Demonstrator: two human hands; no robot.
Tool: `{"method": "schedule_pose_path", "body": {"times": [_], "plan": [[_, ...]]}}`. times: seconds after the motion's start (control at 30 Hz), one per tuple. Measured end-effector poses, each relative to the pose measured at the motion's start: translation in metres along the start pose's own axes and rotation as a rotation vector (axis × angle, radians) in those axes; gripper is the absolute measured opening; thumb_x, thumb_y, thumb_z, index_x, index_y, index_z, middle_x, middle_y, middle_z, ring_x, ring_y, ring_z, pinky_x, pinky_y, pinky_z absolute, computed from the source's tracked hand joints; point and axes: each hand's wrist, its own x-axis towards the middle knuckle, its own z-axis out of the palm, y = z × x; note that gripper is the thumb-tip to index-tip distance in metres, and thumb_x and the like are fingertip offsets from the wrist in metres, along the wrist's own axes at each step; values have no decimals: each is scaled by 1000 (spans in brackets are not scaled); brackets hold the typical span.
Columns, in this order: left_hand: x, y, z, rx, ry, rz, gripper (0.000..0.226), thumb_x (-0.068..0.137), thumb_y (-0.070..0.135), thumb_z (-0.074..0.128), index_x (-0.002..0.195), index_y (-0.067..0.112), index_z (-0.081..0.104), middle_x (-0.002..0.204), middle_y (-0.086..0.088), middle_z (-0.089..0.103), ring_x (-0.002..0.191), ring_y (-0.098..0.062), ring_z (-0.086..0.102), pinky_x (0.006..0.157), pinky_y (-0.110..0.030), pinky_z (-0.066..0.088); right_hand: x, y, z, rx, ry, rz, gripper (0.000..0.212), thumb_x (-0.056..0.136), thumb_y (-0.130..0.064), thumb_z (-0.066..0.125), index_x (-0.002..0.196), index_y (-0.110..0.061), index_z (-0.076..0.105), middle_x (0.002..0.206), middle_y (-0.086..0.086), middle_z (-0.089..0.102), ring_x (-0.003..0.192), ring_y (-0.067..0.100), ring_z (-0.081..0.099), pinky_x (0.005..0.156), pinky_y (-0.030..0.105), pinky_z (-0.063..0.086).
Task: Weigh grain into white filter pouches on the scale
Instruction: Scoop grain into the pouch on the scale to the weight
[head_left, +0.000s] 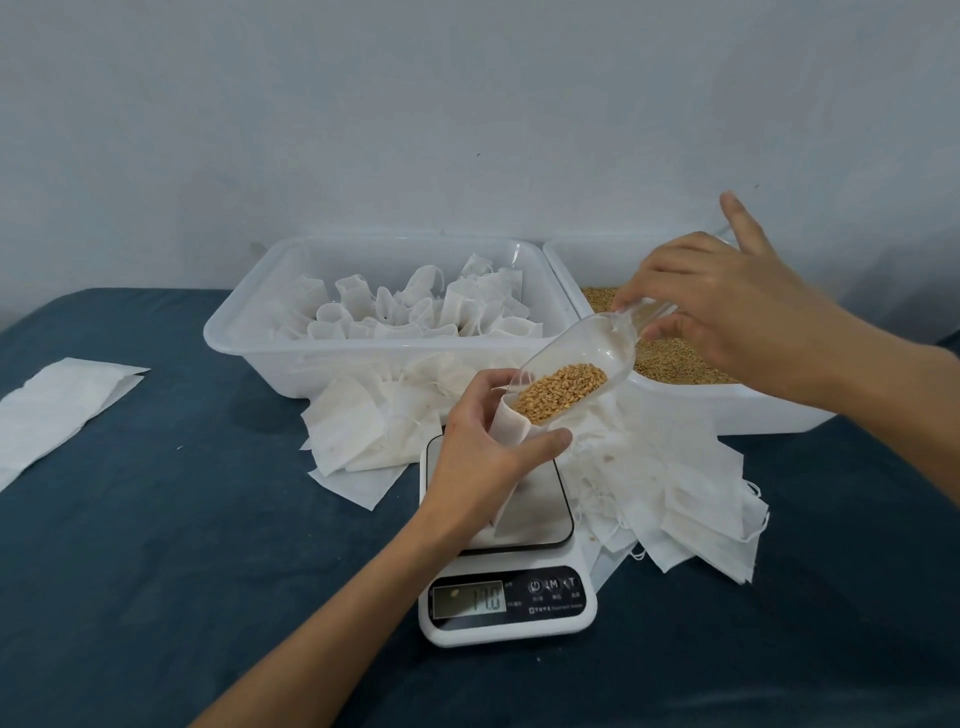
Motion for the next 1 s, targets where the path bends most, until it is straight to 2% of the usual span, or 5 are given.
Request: {"method": "schedule_pose_path", "body": {"times": [0.33, 0.43, 0.7, 0.83, 1.0], "plan": [[-1, 2, 0, -5, 5, 1, 55, 76, 20, 89, 122, 29, 61, 117, 13, 75, 107, -11, 73, 93, -28, 56, 0, 0, 0, -3, 16, -16, 32, 86, -13, 76, 117, -17, 71, 108, 0, 68, 119, 27, 58, 121, 65, 0], [-1, 1, 0, -1, 3, -4, 54, 79, 16, 89, 122, 29, 60, 117, 12, 75, 105, -12, 73, 94, -30, 56, 0, 0, 1, -9, 22, -23, 31, 85, -14, 76, 116, -16, 72, 108, 1, 68, 118, 28, 59, 120, 66, 1], [-1, 2, 0, -17, 10, 0, 54, 79, 14, 89, 123, 28, 60, 115, 14, 75, 103, -8, 73, 86, -20, 56, 0, 0, 2, -9, 38, -30, 31, 84, -12, 77, 115, -14, 72, 108, 3, 69, 116, 30, 60, 120, 66, 2], [0, 0, 0, -22, 10, 0, 53, 81, 10, 89, 123, 27, 61, 117, 12, 75, 106, -10, 73, 88, -21, 56, 0, 1, 3, -10, 43, -35, 31, 85, -12, 77, 115, -15, 72, 108, 2, 69, 116, 30, 60, 120, 66, 2], [0, 0, 0, -20, 11, -3, 53, 81, 8, 89, 123, 26, 61, 115, 14, 75, 102, -8, 74, 84, -18, 55, 0, 2, 3, -4, 47, -41, 32, 84, -11, 77, 115, -16, 72, 108, 1, 69, 116, 29, 60, 120, 67, 3]]}}
